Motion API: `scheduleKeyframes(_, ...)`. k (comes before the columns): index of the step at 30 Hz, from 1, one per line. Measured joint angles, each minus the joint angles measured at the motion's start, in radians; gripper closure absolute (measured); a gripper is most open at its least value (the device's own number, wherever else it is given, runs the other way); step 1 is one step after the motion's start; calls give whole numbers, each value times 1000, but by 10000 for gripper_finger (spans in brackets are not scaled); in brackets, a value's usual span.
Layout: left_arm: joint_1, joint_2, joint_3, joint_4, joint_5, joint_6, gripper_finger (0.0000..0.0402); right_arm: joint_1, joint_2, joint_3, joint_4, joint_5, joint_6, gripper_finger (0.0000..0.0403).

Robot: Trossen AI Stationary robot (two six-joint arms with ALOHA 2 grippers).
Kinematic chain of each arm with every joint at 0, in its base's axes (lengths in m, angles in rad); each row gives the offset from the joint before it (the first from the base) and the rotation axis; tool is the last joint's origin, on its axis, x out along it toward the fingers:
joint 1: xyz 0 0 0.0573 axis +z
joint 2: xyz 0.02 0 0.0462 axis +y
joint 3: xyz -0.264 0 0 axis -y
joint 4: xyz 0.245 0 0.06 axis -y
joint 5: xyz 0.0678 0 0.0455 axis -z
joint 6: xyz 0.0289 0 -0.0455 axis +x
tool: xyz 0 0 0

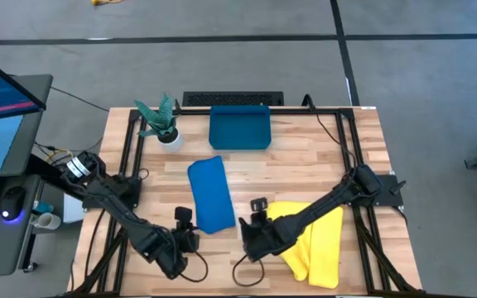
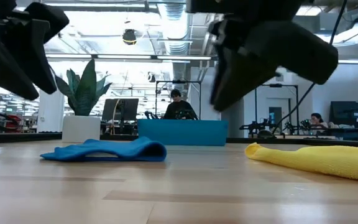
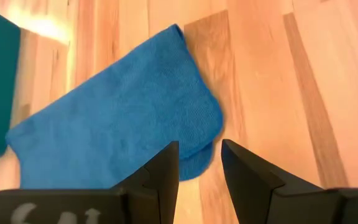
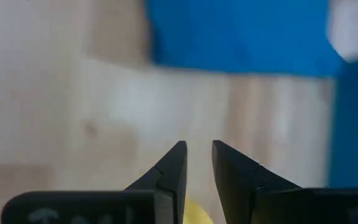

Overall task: Roll microfiber towels into tight, uniform cylinder then place into a basket
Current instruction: Fold the blue microfiber towel

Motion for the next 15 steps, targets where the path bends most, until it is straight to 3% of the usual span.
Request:
scheduleKeyframes(7,33,-1,-38,49,53,-2,288,-28,1,-103,294,-80,-162,305)
scheduleKeyframes(15,69,-1,-66,82,135,-31,267,-45,2,-117,369,-100,-192,305)
